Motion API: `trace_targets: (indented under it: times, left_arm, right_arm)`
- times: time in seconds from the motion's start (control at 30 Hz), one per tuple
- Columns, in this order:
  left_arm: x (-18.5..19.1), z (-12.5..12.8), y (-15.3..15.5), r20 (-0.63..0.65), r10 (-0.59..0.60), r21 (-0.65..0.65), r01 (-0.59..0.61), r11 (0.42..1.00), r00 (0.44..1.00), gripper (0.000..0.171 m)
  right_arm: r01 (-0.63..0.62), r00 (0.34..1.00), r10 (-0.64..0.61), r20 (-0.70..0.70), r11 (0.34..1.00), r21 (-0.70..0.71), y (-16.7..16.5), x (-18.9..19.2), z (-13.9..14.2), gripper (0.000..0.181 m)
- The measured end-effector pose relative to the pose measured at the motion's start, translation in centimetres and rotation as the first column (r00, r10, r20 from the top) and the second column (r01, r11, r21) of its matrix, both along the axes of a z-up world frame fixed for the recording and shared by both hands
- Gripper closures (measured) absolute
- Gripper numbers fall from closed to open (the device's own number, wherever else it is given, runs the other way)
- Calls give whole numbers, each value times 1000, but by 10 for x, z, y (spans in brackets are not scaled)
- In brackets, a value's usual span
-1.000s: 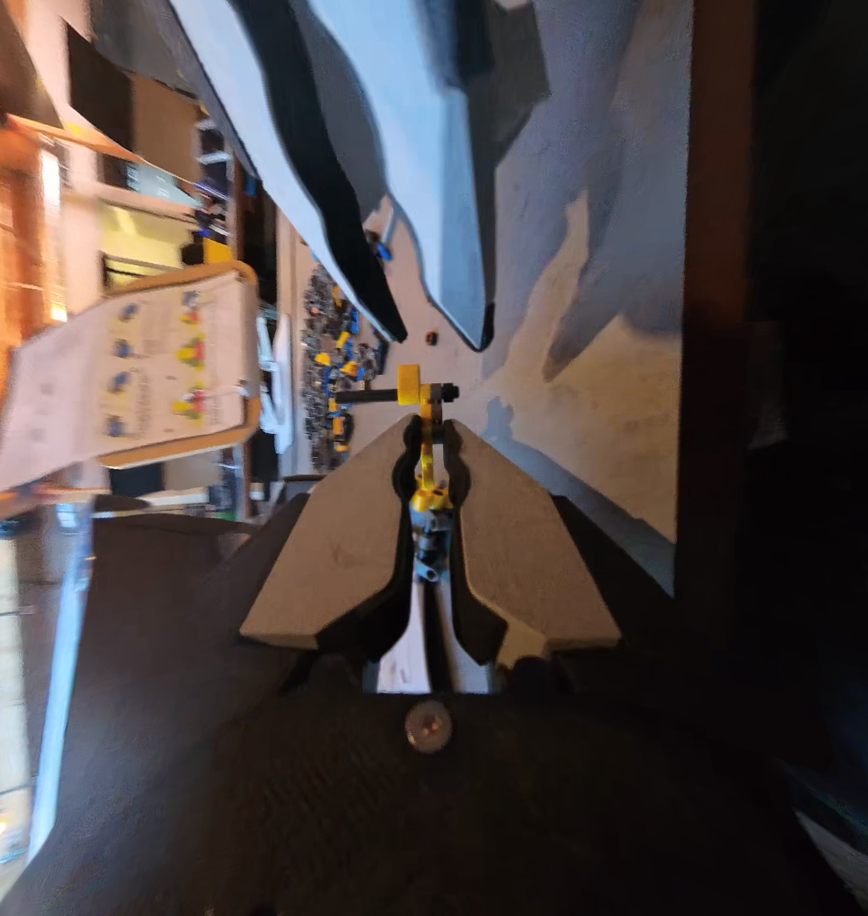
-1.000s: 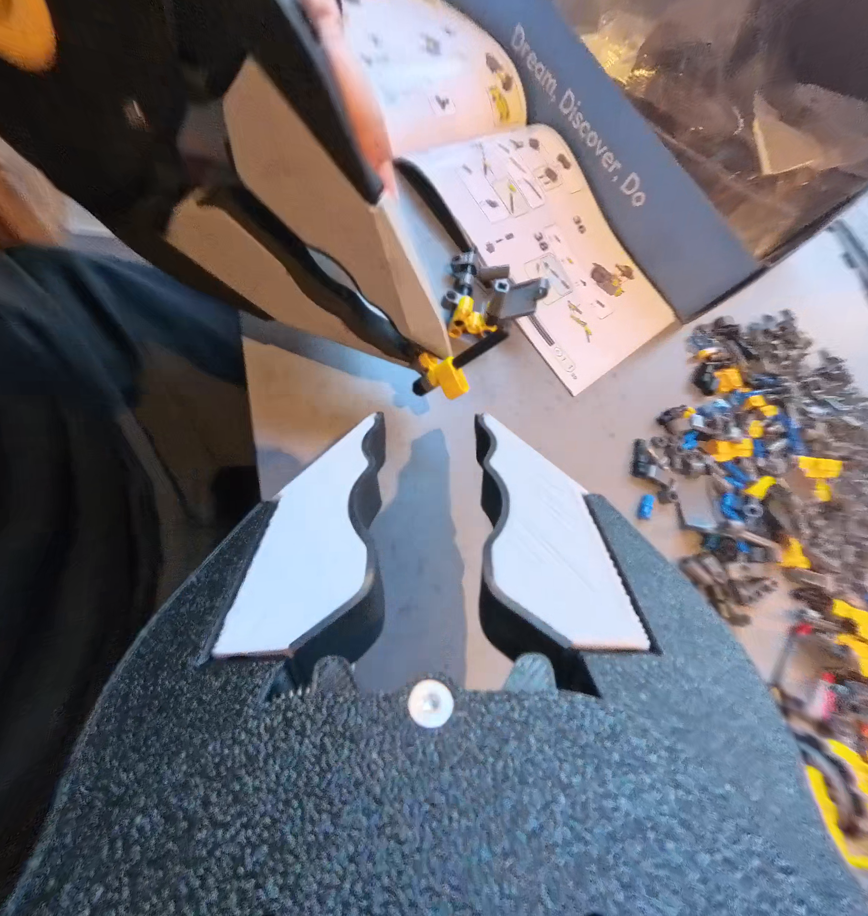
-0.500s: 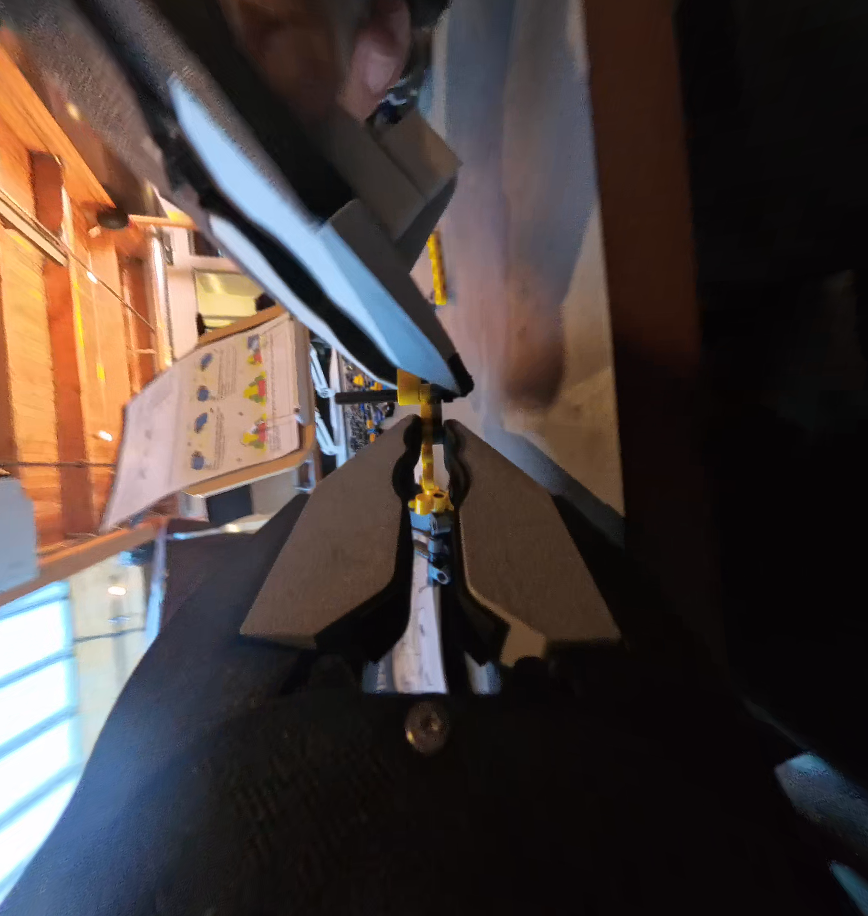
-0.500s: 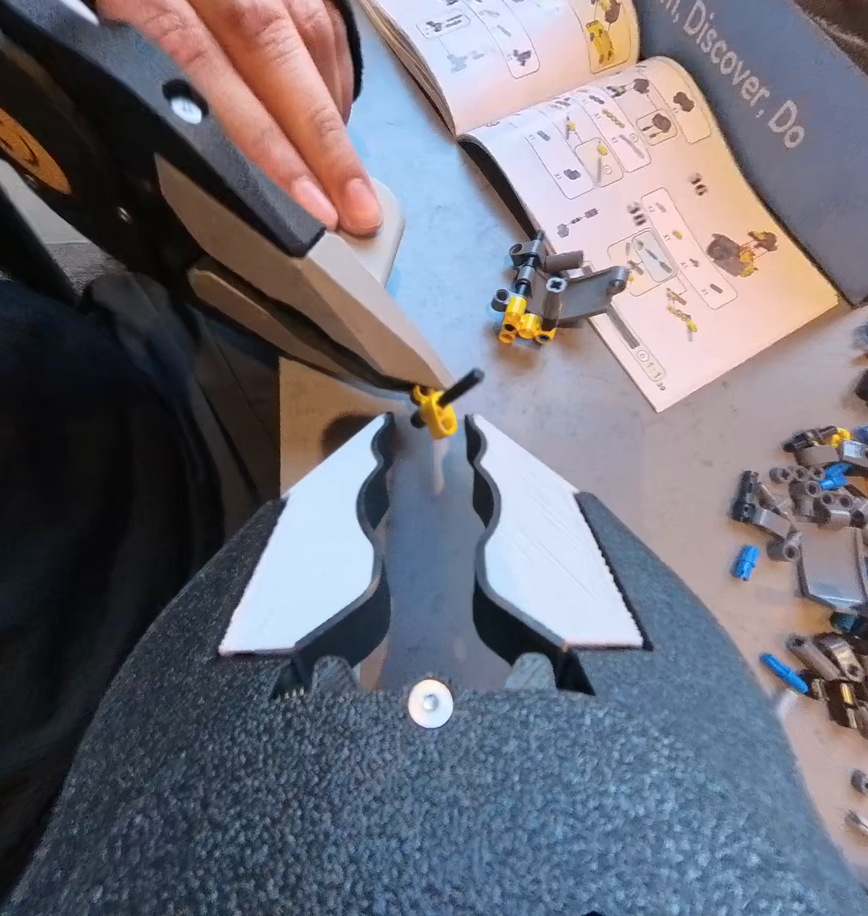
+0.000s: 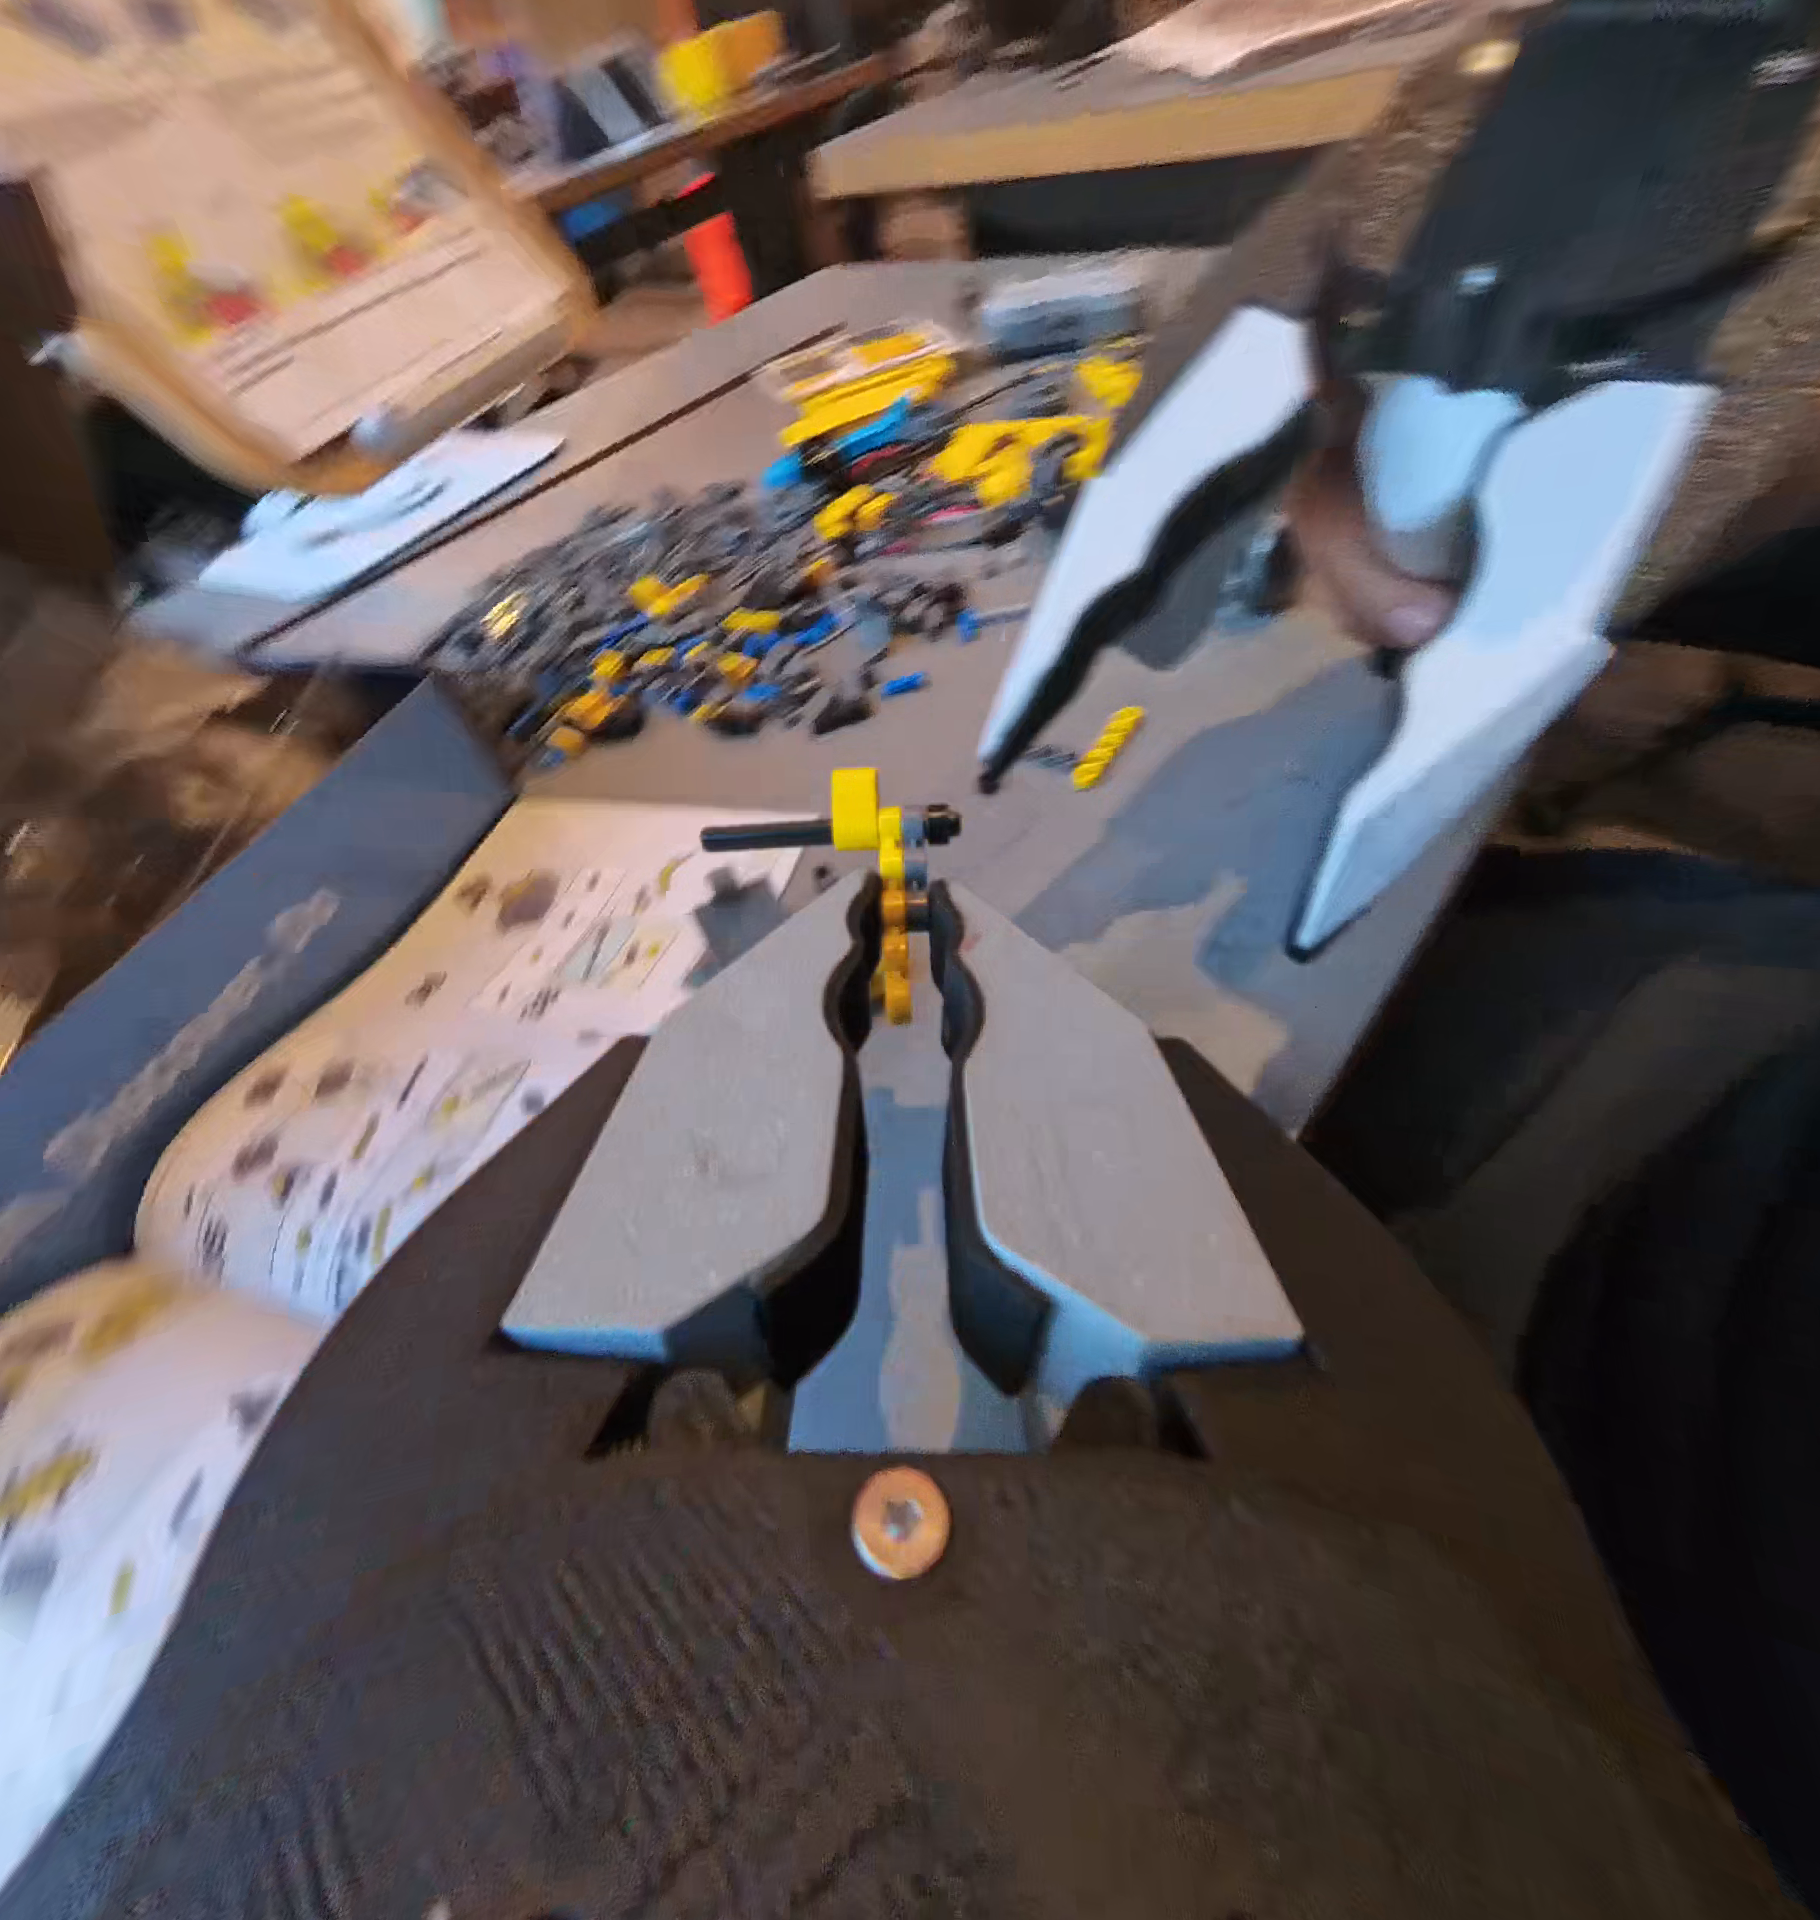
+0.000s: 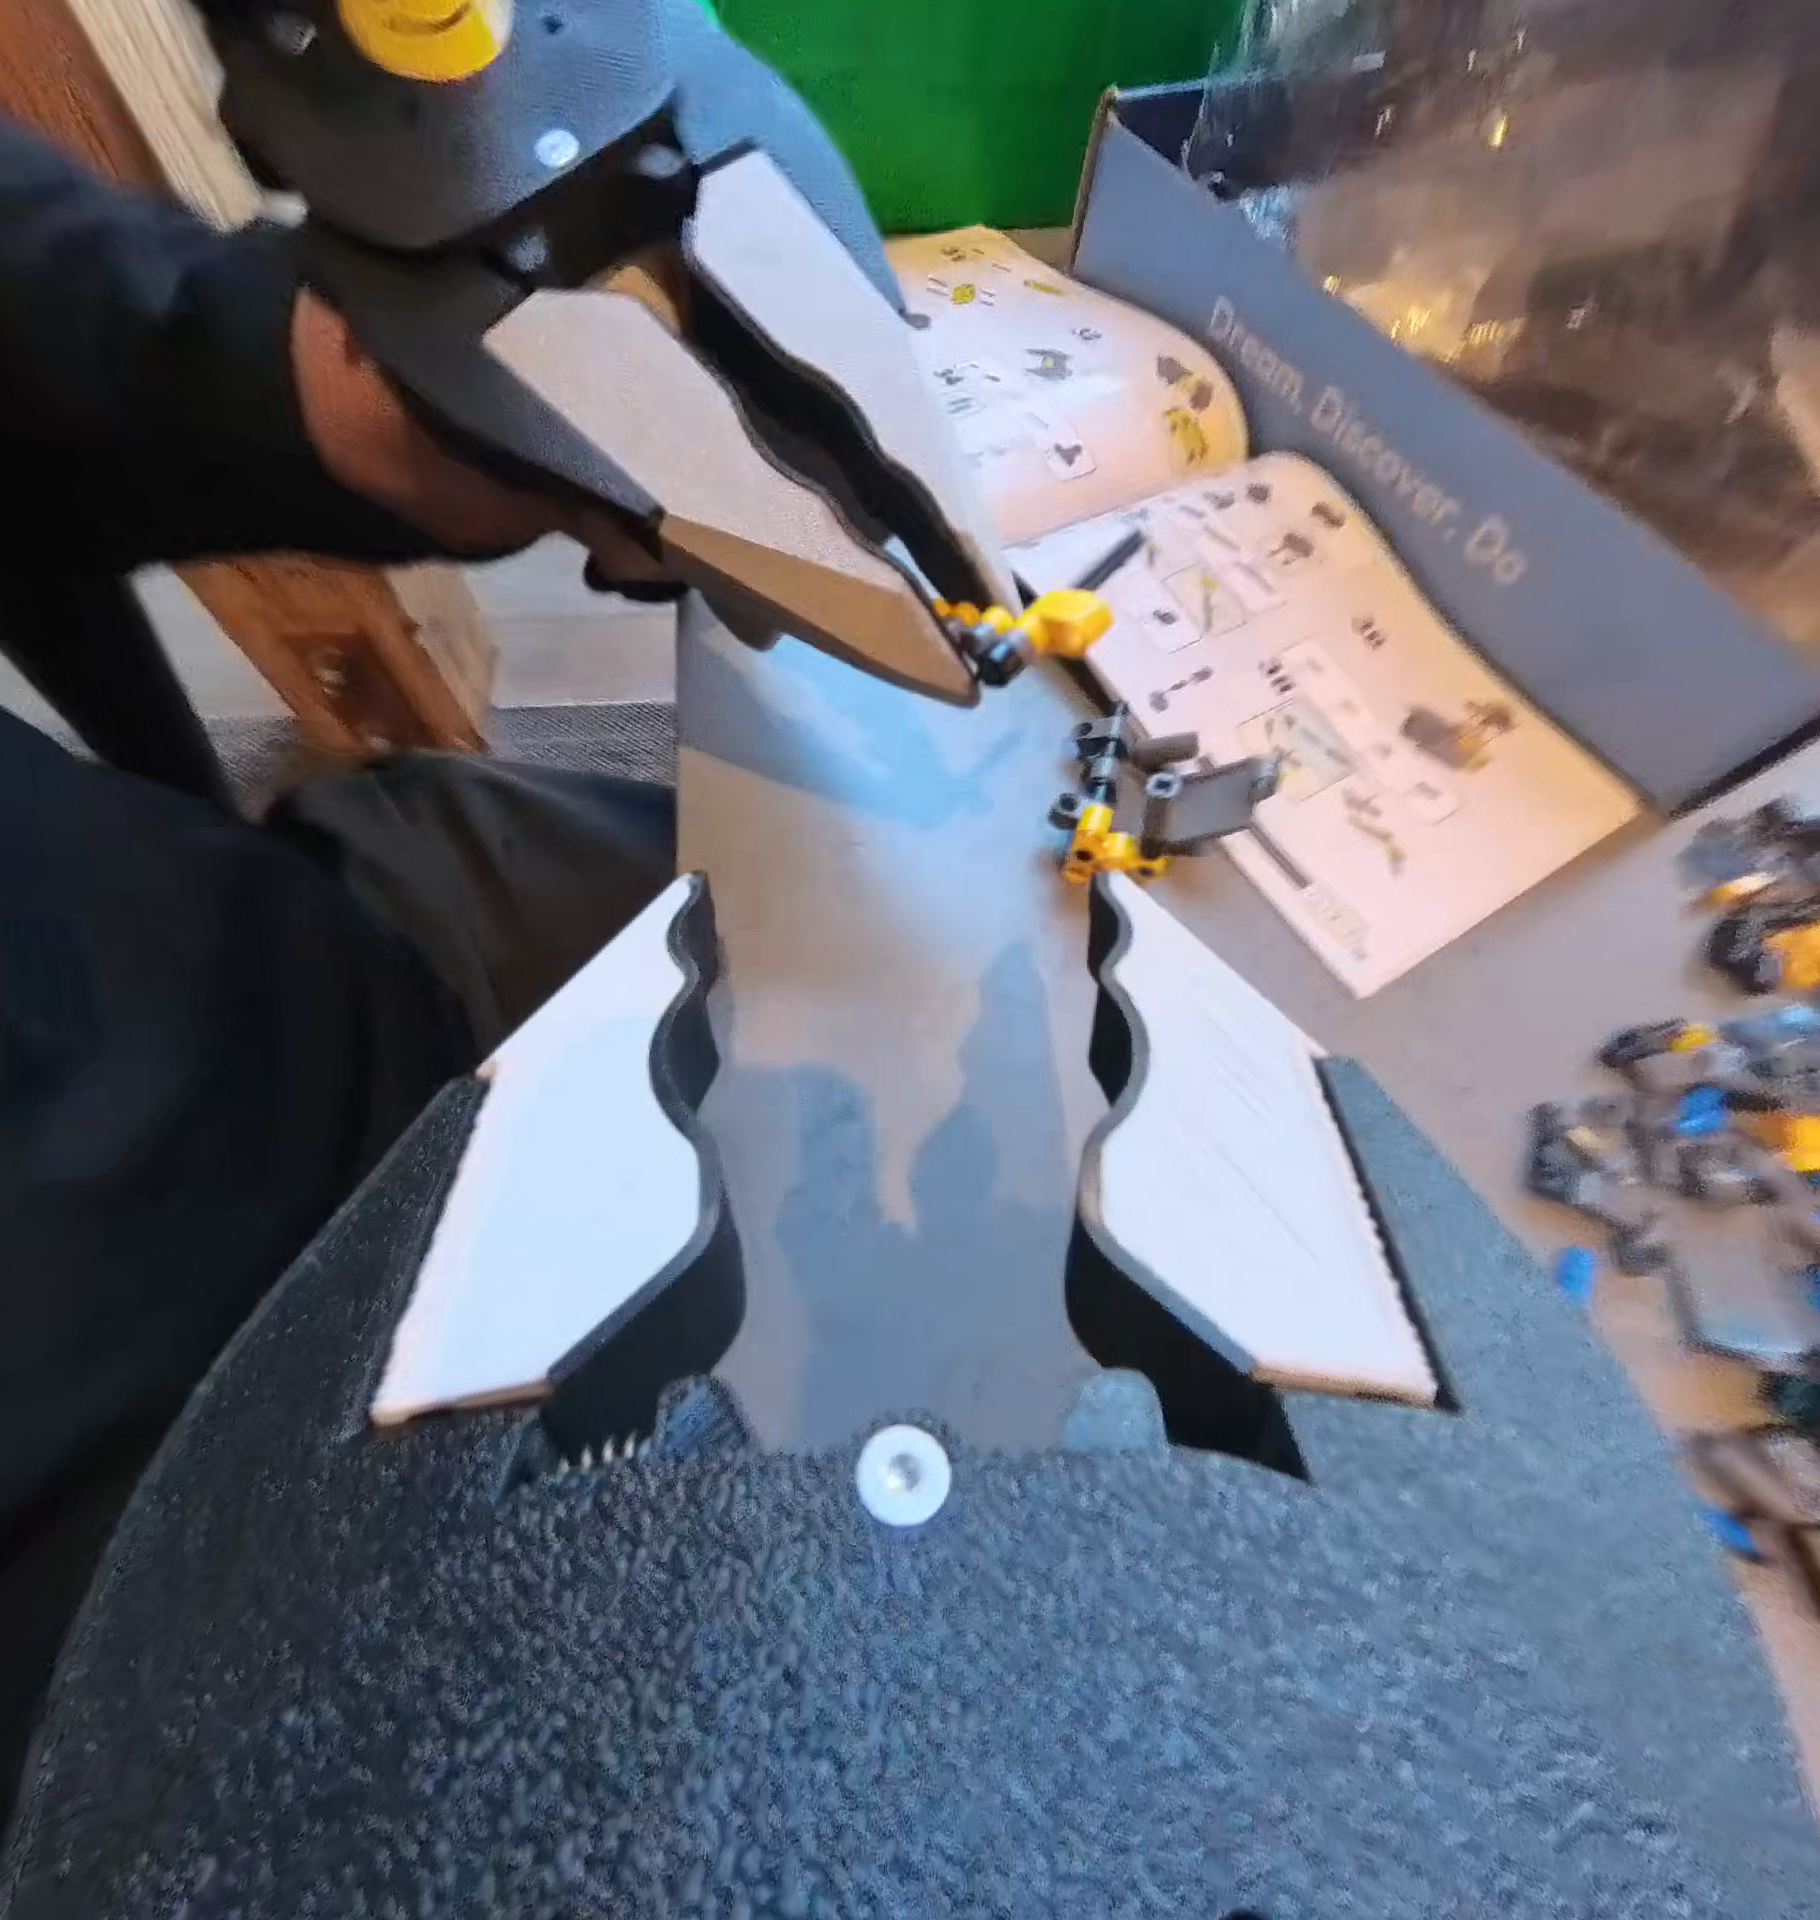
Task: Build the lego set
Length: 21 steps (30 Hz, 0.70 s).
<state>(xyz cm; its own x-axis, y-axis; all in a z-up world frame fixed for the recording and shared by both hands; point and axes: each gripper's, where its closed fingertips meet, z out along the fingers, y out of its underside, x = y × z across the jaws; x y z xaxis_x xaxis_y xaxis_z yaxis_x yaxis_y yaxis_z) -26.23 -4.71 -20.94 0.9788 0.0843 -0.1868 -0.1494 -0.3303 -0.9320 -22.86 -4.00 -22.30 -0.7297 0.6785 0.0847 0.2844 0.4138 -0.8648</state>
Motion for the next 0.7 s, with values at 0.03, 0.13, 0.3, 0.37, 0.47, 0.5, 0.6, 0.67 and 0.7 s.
trace_targets:
  times: [0.03,0.13,0.3,0.37,0.47,0.5,0.6,0.67,0.7]
  left_arm:
    - [-2,-2,-3,8,61,-4,-61,998,998,164]
    - [-4,2,-6,-67,172,13,-172,985,983,164]
    - [4,-5,-1,-106,164,-20,-167,986,981,164]
    - [6,-4,-3,-126,159,-15,-162,987,979,164]
    - [11,-2,-5,-162,154,-3,-157,988,975,165]
    - [13,-2,-5,-165,152,1,-154,988,975,165]
    - [14,-3,-3,-171,156,-3,-159,987,973,164]
    - [15,-4,-2,-148,157,-4,-159,987,976,164]
    - [16,-5,-2,-130,151,-8,-154,988,980,163]
  right_arm:
    - [14,999,-11,46,998,-59,-4,0,-2,110]
    - [37,989,-2,147,971,-237,-22,-2,2,112]
    - [73,970,44,237,883,-463,-30,-17,20,134]
    - [95,959,62,275,847,-523,-28,-19,21,142]
    - [108,946,104,308,792,-601,-26,-18,24,164]
    - [115,942,111,318,782,-613,-25,-17,23,168]
    - [131,931,129,340,754,-644,-24,-18,22,172]
    - [134,927,138,349,747,-651,-23,-18,22,173]
    - [132,925,141,354,753,-645,-23,-18,22,173]
